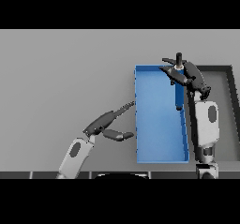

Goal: Pick up the blue pipe and place it into the blue bin.

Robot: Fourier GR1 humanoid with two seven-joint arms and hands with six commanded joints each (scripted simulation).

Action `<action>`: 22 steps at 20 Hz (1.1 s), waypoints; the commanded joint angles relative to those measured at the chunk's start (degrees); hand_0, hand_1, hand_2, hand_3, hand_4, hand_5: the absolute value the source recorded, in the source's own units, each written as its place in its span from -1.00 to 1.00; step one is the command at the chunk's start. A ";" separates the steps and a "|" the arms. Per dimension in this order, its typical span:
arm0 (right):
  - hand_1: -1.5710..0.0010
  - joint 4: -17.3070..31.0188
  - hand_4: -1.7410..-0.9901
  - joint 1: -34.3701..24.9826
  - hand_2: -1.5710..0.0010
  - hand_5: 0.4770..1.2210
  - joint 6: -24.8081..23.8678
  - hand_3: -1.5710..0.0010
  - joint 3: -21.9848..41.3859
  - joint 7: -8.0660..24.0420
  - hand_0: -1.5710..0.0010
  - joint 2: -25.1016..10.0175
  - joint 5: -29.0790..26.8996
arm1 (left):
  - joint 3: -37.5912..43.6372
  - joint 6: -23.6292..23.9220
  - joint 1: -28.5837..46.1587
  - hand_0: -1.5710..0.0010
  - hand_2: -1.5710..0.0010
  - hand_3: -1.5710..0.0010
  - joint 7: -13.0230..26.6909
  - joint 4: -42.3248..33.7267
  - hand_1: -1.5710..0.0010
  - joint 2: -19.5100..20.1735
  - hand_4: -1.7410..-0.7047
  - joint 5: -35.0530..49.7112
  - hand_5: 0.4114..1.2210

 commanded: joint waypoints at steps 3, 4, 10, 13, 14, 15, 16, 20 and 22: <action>-1.00 4.07 -0.35 1.77 -1.00 1.00 -3.71 -1.00 3.97 0.02 -1.00 -1.97 -2.64 | -0.20 0.12 0.52 1.00 1.00 1.00 -1.05 -0.22 1.00 0.43 0.58 -0.44 -0.84; -1.00 5.37 -0.48 2.48 -1.00 1.00 -4.85 -0.60 6.18 0.02 -1.00 -3.37 -4.36 | 0.03 0.18 0.21 1.00 1.00 1.00 -1.34 -0.17 1.00 0.39 0.58 -0.27 -0.84; -1.00 12.35 -0.69 0.56 -0.93 0.84 -19.40 0.42 26.00 0.00 -1.00 -15.43 -24.19 | 0.43 0.43 -0.80 1.00 1.00 1.00 -0.15 0.37 1.00 0.39 0.58 -0.46 -0.80; -0.04 13.00 -0.10 -2.36 -0.01 0.77 -26.34 0.70 36.14 0.02 -0.10 -21.60 -34.56 | 0.22 0.02 0.35 1.00 1.00 1.00 -1.04 -0.22 1.00 0.64 0.58 -0.03 -0.80; 0.16 12.72 -0.01 -3.49 0.20 0.74 -27.82 0.76 38.88 0.02 0.12 -23.27 -36.65 | 0.07 -0.02 0.23 1.00 1.00 1.00 -0.86 0.03 1.00 0.41 0.58 -0.09 -0.80; 0.33 11.49 0.07 -3.74 0.36 0.70 -26.22 0.81 40.78 0.03 0.29 -24.62 -36.21 | 0.25 -0.03 0.30 1.00 1.00 1.00 -0.74 0.30 1.00 0.57 0.57 -0.07 -0.80; 0.47 10.56 0.16 -4.25 0.49 0.59 -24.38 0.85 42.38 0.01 0.43 -25.37 -34.35 | 0.37 -0.12 0.54 1.00 1.00 1.00 -1.24 0.33 1.00 0.93 0.57 -0.06 -0.80; 0.78 8.65 0.39 -6.47 0.79 0.06 -18.75 0.94 48.62 0.03 0.77 -28.75 -28.83 | 0.49 0.15 0.16 1.00 1.00 1.00 -1.18 0.23 1.00 0.47 0.57 0.21 -0.79; 0.86 9.02 0.47 -7.76 0.87 -0.11 -17.40 0.96 51.43 0.03 0.85 -30.36 -29.69 | 0.00 0.31 0.83 1.00 1.00 1.00 -1.74 -0.36 1.00 0.49 0.57 -0.14 -0.79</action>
